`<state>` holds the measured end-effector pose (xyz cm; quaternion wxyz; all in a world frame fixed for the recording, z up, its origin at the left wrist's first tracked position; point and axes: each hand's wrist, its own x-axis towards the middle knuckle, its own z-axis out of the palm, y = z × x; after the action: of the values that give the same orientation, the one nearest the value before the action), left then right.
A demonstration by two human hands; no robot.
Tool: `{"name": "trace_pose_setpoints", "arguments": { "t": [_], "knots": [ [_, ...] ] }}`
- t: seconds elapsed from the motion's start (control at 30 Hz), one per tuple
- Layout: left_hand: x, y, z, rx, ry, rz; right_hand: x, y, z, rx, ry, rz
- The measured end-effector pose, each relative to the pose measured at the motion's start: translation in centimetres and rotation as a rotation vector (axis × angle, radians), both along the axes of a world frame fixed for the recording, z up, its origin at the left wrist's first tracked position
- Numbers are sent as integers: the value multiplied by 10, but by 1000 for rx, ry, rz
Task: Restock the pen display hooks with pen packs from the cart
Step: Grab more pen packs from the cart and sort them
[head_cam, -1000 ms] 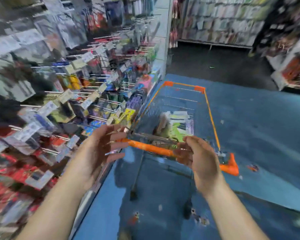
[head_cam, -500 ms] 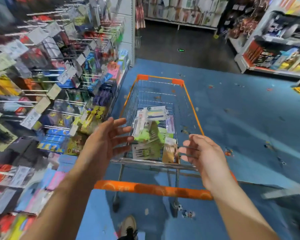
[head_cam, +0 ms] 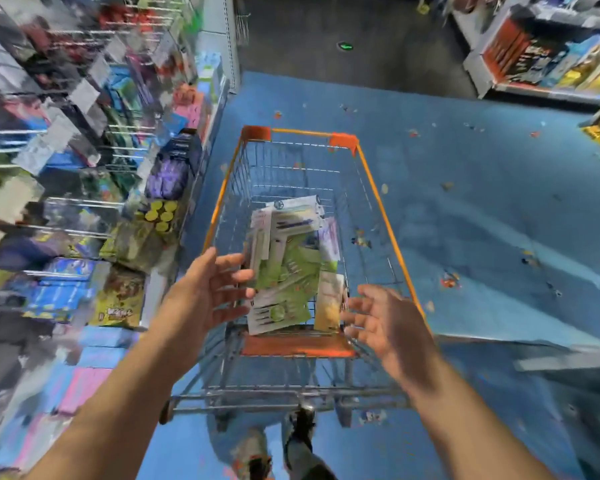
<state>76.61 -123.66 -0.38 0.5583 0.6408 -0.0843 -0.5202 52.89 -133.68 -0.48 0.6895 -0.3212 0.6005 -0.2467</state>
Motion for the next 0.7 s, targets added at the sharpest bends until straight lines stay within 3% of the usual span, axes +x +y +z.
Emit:
{"name": "trace_pose_setpoints", "arguments": {
  "t": [0.27, 0.4, 0.63, 0.7],
  "knots": [
    [4, -66, -59, 267, -97, 9, 41, -90, -96, 278, 90, 83],
    [-5, -100, -110, 380, -41, 3, 57, -114, -160, 332, 149, 141],
    [-12, -131, -235, 610, 88, 49, 73, -105, -290, 495, 363, 78],
    [-6, -137, -268, 662, 97, 56, 79, -100, -317, 512, 367, -56]
  ]
}}
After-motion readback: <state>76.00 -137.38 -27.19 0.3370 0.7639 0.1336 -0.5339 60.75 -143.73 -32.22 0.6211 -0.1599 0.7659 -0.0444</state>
